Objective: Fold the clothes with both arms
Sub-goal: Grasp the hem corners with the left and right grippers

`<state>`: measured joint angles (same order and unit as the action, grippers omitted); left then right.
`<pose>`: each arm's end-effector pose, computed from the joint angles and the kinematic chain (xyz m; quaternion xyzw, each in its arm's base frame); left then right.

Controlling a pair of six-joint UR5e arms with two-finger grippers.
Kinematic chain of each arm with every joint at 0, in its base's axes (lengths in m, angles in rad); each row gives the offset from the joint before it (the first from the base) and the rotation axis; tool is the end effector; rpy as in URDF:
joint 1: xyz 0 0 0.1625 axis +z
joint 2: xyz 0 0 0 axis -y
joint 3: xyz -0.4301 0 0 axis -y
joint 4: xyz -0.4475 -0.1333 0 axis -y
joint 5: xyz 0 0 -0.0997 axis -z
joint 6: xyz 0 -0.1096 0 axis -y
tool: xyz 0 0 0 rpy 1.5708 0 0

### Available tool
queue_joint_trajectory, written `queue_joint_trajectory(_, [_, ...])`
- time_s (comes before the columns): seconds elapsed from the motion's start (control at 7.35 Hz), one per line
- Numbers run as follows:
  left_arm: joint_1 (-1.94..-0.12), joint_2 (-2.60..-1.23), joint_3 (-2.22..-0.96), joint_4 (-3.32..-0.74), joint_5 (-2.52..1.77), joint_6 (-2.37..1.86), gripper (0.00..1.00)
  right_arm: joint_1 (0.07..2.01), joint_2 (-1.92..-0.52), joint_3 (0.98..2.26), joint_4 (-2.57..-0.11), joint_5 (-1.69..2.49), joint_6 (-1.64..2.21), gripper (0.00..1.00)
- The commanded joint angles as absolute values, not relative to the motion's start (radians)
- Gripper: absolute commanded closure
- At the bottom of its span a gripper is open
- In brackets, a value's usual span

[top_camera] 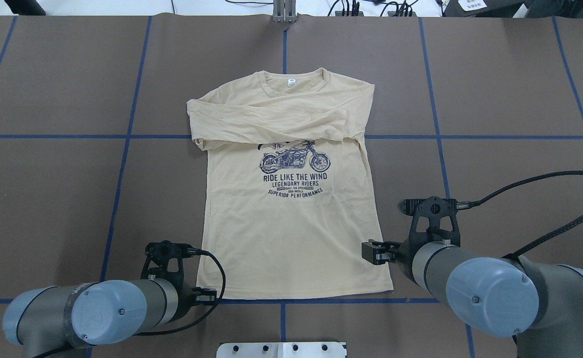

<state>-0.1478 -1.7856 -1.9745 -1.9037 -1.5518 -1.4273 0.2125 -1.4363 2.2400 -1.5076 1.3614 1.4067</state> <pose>0.5769 -0.2228 0.3057 0.0748 0.4519 -0.0063 0.8889 -0.4700 -0.2611 0.2599 0.1714 -0.3926 0.0657 0.9012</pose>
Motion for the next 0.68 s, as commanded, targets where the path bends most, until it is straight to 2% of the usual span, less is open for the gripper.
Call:
queue_joint_trajectory(0.0, [-0.147, -1.787, -1.97, -1.904, -1.552, -1.427, 0.61, 0.212, -1.436, 2.24, -1.506, 1.361, 1.407, 0.01])
queue_joint_trajectory(0.14, [-0.147, -1.789, -1.967, -1.904, -1.552, -1.427, 0.69, 0.21, -1.437, 2.24, -1.506, 1.361, 1.407, 0.01])
queue_joint_trajectory(0.41, [-0.146, -1.795, -1.964, -1.904, -1.552, -1.427, 0.69, 0.21, -1.439, 2.24, -1.506, 1.361, 1.407, 0.01])
queue_joint_trajectory(0.54, [-0.146, -1.796, -1.965, -1.904, -1.552, -1.433, 0.8, 0.21, -1.439, 2.24, -1.508, 1.361, 1.407, 0.01])
